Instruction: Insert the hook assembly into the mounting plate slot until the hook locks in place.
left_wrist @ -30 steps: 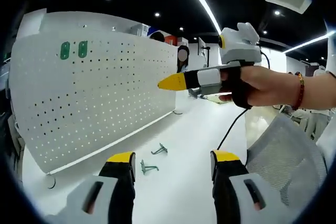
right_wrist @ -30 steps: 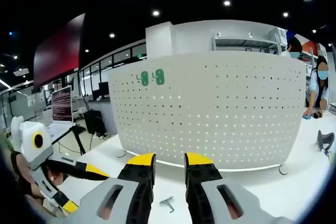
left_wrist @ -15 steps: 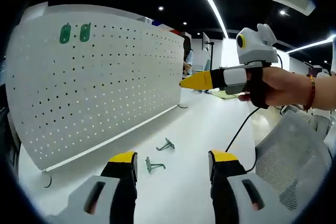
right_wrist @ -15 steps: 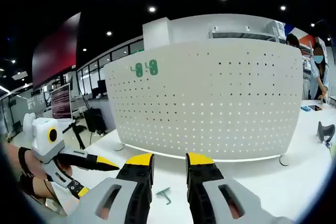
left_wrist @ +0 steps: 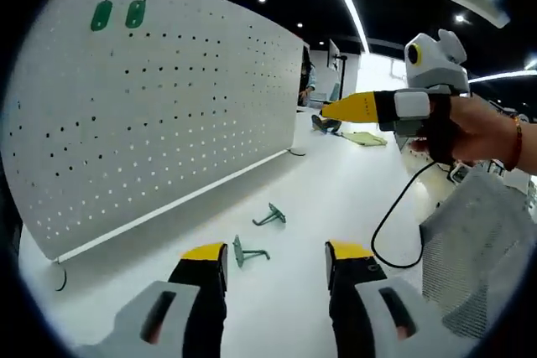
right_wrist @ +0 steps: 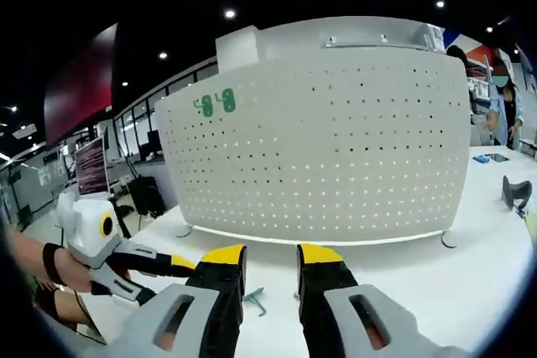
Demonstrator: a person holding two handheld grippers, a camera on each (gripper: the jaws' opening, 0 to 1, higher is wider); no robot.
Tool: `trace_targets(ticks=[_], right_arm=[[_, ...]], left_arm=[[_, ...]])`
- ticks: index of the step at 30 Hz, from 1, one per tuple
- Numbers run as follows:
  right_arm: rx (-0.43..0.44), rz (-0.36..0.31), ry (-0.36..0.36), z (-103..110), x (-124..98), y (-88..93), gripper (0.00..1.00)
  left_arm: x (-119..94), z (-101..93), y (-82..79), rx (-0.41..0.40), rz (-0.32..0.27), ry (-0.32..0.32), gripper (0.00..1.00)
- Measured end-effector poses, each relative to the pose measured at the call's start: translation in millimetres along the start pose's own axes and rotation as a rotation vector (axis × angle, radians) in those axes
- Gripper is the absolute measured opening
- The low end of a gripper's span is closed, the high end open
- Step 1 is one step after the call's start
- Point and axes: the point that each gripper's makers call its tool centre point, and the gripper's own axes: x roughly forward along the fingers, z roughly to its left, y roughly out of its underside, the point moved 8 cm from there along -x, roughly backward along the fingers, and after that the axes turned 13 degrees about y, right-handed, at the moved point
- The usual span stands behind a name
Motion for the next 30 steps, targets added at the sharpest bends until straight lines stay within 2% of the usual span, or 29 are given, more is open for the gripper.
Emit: trace_targets(ticks=[4,22,30], right_arm=[[-0.004,0.017,0.003,-4.1,0.8,5.1,0.24],[0.022,0.065,0.010,-9.4,2.9,24.9,0.24],[0.021,0.087,0.005,-12.3,2.0,31.4,0.24]], left_arm=[[4.3,5.7,5.5,-0.022,0.031,-0.011,0.45],[23.1,34.5,27.9,-0.102,0.060,-0.071,0.33],[34.2,38.8,34.2,-0.107,0.083,-0.072,0.26]])
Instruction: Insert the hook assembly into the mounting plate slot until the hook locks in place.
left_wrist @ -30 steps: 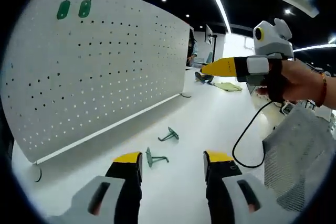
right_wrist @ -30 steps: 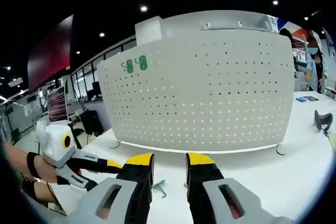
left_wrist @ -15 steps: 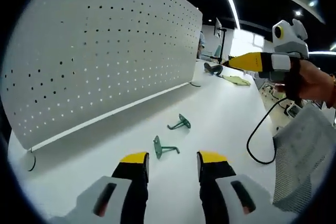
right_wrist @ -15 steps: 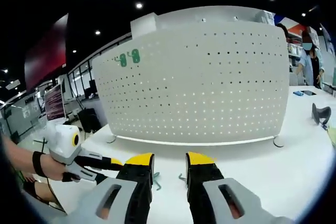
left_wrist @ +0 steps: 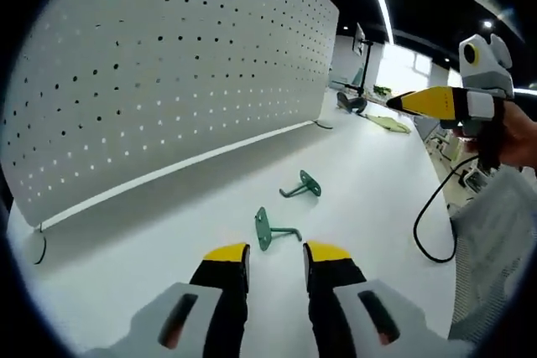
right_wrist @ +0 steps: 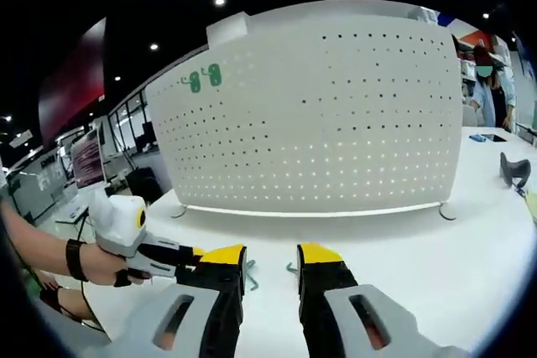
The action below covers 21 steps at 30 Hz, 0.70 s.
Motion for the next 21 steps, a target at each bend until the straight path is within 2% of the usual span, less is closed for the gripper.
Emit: trace_targets(ticks=[8,11,15,21], right_arm=[[0.010,0.015,0.018,-9.2,-4.1,4.4,0.24],[0.039,0.014,0.027,-11.3,-5.5,5.9,0.23],[0.071,0.019,0.024,-10.5,-6.2,8.2,0.23],[0.076,0.022,0.024,-9.8,-5.4,7.6,0.23]], left_arm=[[10.6,7.1,3.6,-0.016,0.010,-0.012,0.23],[15.3,9.3,6.5,-0.022,0.020,-0.009,0.22],[17.2,11.2,4.9,-0.025,0.010,-0.011,0.20],[20.5,13.0,5.1,-0.018,0.017,-0.014,0.17]])
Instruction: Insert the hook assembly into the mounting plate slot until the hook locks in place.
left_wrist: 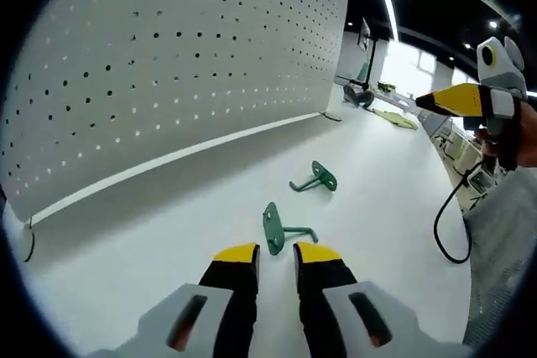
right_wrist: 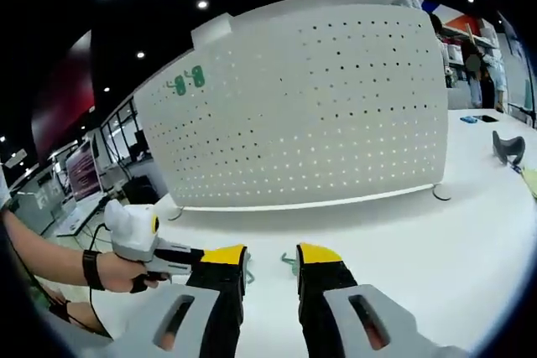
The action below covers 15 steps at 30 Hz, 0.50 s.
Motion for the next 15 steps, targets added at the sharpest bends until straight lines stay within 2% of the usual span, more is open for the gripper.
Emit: trace_targets(ticks=[6,15], right_arm=[[0.014,0.002,-0.005,1.1,0.0,0.3,0.23],[0.016,0.012,-0.003,3.5,-1.4,4.6,0.23]], left_arm=[[4.1,0.8,2.4,0.024,0.005,0.001,0.08],[5.4,2.2,0.4,0.050,0.000,-0.005,0.04]])
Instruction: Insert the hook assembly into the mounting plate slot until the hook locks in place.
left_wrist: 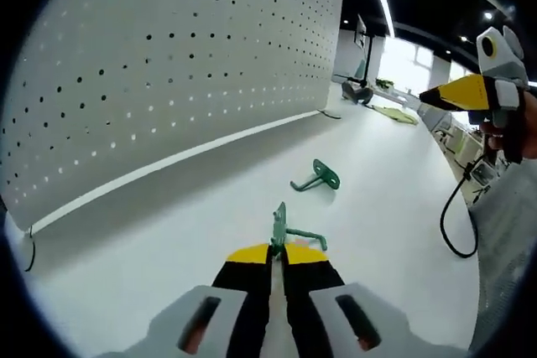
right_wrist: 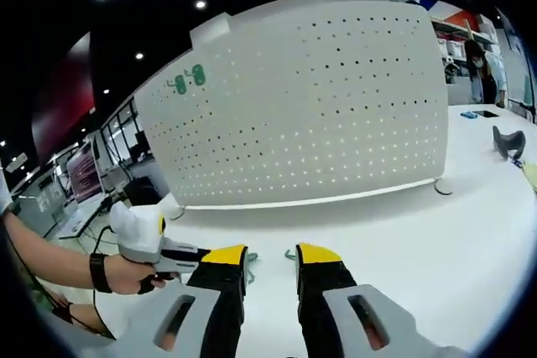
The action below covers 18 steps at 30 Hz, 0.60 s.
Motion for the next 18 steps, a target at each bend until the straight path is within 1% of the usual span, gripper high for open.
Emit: trace_targets(ticks=[9,11,13,18], right_arm=[[-0.011,0.009,-0.009,3.8,-1.5,2.7,0.22],[-0.014,0.007,-0.013,4.2,-2.3,2.4,0.22],[-0.025,0.006,-0.015,4.6,-2.7,2.0,0.22],[-0.021,0.003,-0.017,5.2,-3.0,0.7,0.22]], left_arm=[[-7.9,-5.7,-4.2,0.003,-0.005,-0.004,0.04],[-10.6,-8.4,-6.3,-0.011,-0.009,0.003,0.04],[-13.7,-11.4,-8.9,-0.007,-0.016,0.006,0.04],[-20.0,-16.1,-14.8,-0.019,-0.026,0.021,0.03]])
